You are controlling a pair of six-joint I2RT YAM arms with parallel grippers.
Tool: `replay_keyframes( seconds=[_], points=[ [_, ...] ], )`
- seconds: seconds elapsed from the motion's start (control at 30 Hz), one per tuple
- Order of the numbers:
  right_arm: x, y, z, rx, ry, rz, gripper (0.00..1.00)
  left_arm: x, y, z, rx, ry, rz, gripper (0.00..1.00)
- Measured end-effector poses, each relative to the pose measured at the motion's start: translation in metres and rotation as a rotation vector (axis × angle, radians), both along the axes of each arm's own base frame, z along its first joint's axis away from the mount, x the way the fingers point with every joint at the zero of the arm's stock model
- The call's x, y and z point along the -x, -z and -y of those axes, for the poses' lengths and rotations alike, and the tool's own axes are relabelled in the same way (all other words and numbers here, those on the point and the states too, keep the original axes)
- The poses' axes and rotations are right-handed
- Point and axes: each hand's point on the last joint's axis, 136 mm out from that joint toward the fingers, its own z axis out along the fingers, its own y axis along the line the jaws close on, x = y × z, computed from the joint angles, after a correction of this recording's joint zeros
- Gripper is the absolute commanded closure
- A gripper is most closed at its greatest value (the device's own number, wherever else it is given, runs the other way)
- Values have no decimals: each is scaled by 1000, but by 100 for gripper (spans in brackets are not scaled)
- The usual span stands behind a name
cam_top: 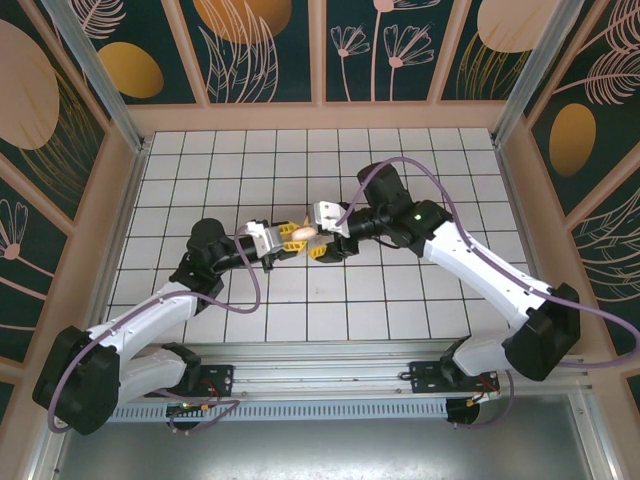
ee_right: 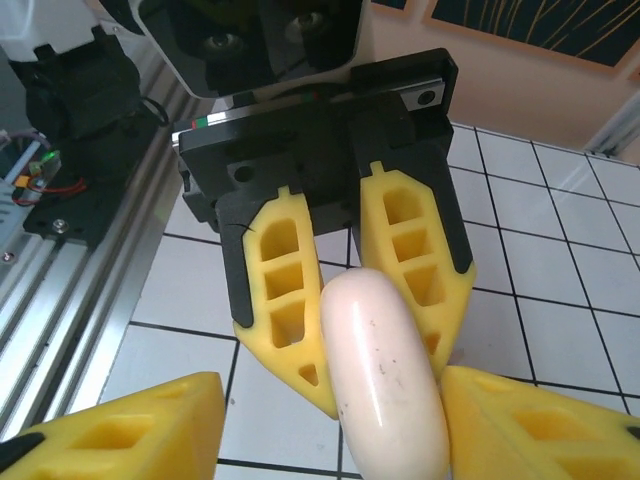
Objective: Insert wireless bluetooth earbuds into charging case
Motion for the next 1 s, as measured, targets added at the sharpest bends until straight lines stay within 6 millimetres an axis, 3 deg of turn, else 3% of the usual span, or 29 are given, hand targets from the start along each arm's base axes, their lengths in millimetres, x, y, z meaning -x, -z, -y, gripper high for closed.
replay_keyframes(
  seconds=[0.2,0.33,0.57,0.77,1.0],
  points=[
    [8,-3,16,-81,69,26,44,7,-1,7,6,46,-28,82],
    [-4,-5,37,-178,256,-34,42,-14,0,8,24,-13,-135,83],
    [-63,-2,76,-366,772,-284,42,-58,17,16,78,-123,-469,86],
    [-105,8,128,-518,1215,-467,42,-103,41,29,131,-252,-841,88],
    [-128,51,190,-632,1544,-649,42,-139,84,47,116,-417,-1196,86]
  ],
)
